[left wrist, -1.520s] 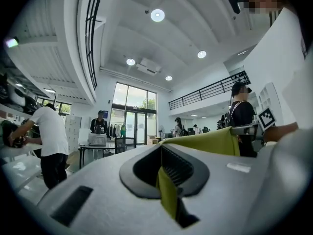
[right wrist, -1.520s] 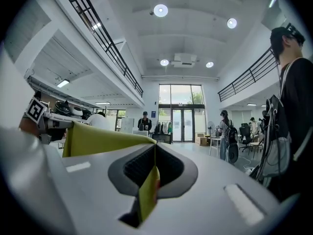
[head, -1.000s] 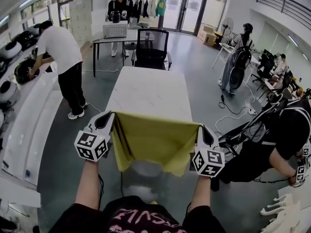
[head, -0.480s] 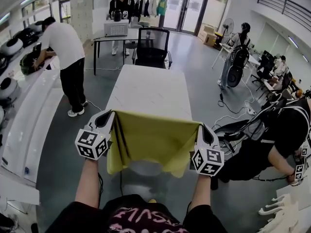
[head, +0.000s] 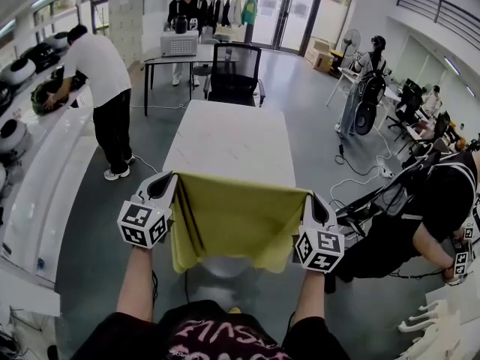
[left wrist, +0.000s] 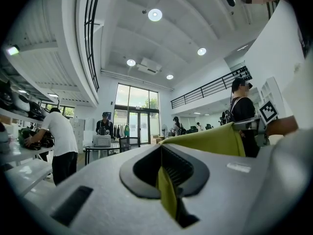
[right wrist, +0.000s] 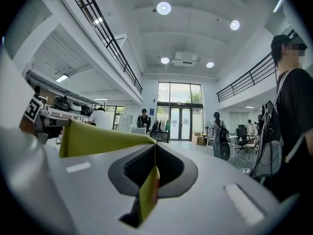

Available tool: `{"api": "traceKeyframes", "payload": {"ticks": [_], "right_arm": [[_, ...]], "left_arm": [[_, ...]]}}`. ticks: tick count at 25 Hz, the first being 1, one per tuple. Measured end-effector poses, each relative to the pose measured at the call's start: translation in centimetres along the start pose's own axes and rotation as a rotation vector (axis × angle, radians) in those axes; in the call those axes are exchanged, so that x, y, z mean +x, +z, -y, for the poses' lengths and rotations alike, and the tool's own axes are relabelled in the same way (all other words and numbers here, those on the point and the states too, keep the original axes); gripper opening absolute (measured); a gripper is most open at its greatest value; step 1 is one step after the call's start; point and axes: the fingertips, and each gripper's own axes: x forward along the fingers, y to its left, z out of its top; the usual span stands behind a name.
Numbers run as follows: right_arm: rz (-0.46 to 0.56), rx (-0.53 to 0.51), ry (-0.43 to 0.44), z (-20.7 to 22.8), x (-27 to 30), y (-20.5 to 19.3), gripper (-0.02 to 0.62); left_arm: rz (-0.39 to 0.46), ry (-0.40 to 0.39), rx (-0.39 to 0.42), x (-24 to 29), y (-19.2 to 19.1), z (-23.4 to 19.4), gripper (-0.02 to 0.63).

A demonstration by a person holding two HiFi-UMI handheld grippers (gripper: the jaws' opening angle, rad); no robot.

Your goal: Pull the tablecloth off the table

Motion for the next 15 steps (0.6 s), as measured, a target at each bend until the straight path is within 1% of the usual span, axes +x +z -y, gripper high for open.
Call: {"api": "traceKeyframes", "payload": {"ticks": [9,15], "right_arm": [[-0.001,0.001,-0.015,0.21,0.03,0.04,0.015],[-0.007,-0.008,-0.016,0.34,0.01,-0.54,0.015]], "left_arm": [[0.002,-0.007,0.005,0.30,0.01,-0.07,0.011],[-0.006,-0.006,0.002,0.36,-0.76,0.11,0.010]]}}
